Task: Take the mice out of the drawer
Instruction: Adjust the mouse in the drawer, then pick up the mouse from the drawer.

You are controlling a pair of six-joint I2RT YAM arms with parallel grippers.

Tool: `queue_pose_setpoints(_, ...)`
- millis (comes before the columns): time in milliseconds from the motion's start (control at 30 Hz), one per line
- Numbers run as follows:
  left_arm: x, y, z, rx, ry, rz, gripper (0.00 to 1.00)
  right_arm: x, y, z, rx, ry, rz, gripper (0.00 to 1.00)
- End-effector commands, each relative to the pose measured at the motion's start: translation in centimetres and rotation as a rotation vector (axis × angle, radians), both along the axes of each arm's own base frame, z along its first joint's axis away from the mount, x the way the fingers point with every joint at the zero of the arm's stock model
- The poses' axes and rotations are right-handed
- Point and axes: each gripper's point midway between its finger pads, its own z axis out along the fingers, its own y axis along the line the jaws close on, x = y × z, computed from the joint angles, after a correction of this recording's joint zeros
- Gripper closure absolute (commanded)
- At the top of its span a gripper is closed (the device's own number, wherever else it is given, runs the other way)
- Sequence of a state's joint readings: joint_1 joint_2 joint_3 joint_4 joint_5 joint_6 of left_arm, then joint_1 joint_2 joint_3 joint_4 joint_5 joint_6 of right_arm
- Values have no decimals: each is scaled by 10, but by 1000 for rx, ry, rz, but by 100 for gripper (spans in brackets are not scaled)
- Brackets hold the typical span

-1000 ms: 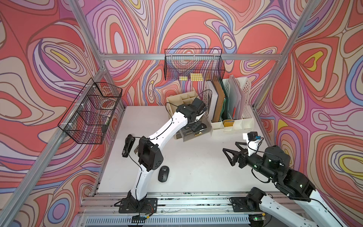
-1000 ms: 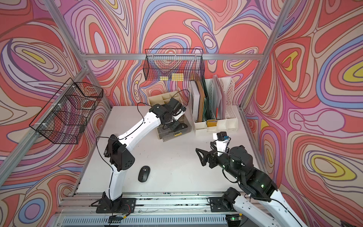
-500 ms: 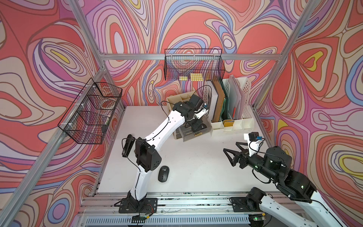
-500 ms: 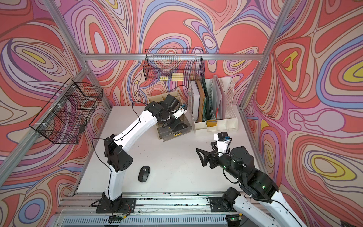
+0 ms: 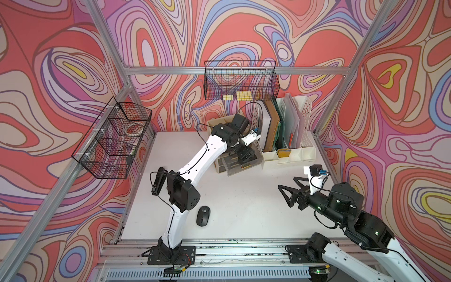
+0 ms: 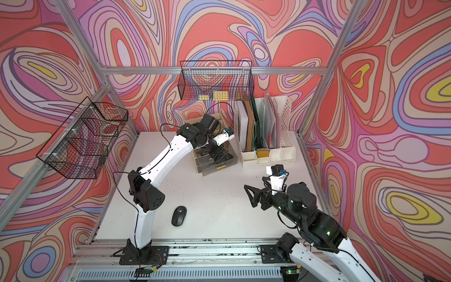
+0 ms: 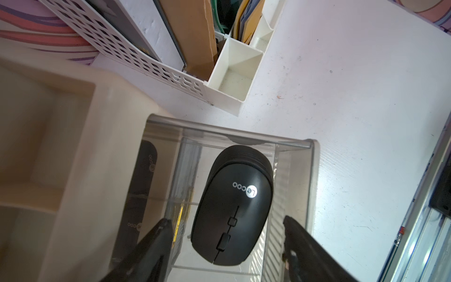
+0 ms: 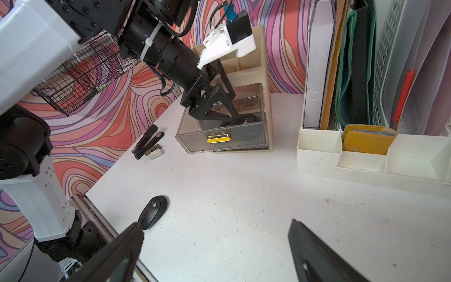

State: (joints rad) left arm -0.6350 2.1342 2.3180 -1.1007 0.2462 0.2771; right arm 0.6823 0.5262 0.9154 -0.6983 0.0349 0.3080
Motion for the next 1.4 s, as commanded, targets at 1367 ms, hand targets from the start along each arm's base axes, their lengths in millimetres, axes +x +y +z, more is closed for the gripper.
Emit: queue_pose_setpoints(1367,29,5,-20,36,-10,152,12,3,-2,4,-16,-3,-18,2)
